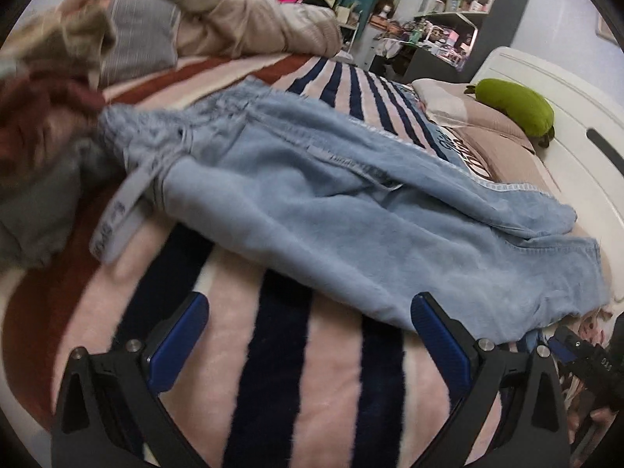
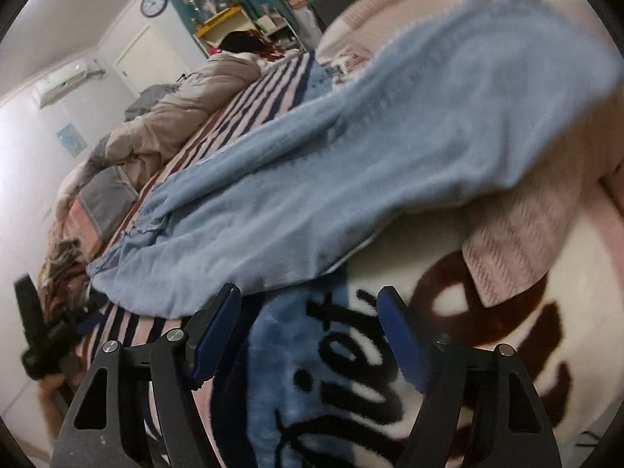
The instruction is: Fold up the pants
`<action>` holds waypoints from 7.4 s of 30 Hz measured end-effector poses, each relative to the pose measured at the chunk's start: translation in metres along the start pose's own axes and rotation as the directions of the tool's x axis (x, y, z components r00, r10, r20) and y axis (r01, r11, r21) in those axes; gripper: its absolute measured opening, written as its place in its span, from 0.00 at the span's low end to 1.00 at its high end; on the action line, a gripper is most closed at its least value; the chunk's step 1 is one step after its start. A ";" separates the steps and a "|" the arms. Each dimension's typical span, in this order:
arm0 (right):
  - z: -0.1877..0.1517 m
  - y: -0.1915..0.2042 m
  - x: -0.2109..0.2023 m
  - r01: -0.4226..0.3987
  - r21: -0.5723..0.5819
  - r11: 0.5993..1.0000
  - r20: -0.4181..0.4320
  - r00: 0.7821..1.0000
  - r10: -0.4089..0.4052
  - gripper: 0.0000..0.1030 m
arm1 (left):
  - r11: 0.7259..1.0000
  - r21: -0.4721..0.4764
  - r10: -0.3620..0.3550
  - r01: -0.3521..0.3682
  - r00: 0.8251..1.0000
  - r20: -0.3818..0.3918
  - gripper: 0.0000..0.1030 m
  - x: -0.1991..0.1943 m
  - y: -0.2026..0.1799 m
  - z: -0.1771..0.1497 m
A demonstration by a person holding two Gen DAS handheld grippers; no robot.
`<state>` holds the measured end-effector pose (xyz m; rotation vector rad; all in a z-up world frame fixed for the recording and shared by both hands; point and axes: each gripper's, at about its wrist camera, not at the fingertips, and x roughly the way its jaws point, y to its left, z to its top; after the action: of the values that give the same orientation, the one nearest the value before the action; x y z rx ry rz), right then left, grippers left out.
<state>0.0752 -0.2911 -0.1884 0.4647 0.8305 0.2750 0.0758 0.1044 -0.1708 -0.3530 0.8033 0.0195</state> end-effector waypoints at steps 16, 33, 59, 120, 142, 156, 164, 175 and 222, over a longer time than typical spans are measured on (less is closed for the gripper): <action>0.027 -0.006 0.021 0.087 0.068 0.994 0.102 0.990 -0.094 0.08 | 0.988 -0.151 0.012 -0.006 0.999 0.037 0.40 0.029 0.029 0.036; 0.025 0.031 -0.042 0.015 -0.066 0.998 0.308 0.951 0.006 0.01 | 0.999 -0.029 -0.010 0.014 0.988 0.157 0.04 -0.042 0.019 0.027; 0.172 0.056 0.011 0.017 -0.258 0.966 0.294 0.954 0.062 0.01 | 0.986 0.162 -0.010 -0.031 0.970 0.243 0.04 -0.008 -0.028 0.162; 0.205 0.169 0.266 0.125 -0.729 0.673 0.009 0.985 -0.174 0.01 | 0.943 0.258 0.201 -0.211 0.977 0.065 0.80 0.124 0.044 0.228; 0.173 0.103 0.102 0.208 -0.613 0.763 0.015 0.968 -0.252 0.48 | 0.936 0.345 0.017 -0.066 0.989 0.144 0.80 0.080 -0.057 0.217; 0.118 0.033 0.079 0.413 -0.648 0.640 0.100 0.879 -0.466 0.63 | 0.910 0.408 -0.144 0.080 0.981 0.128 0.81 0.103 -0.119 0.175; 0.097 0.033 0.111 0.528 -0.766 0.366 0.209 0.744 -0.635 0.69 | 0.902 0.422 -0.156 0.087 0.979 0.133 0.81 0.104 -0.121 0.168; 0.119 0.031 0.076 0.605 -0.689 0.400 0.278 0.729 -0.625 0.05 | 0.902 0.421 -0.156 0.092 0.981 0.120 0.81 0.110 -0.124 0.165; 0.294 -0.051 0.083 0.424 -0.553 0.718 -0.074 0.833 -0.548 0.30 | 0.928 0.368 -0.105 0.058 0.988 0.110 0.81 0.130 -0.112 0.168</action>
<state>0.3548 -0.3861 -0.0959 -0.3165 1.0355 0.0444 0.3006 0.0369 -0.1216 -0.0319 0.6478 -0.1824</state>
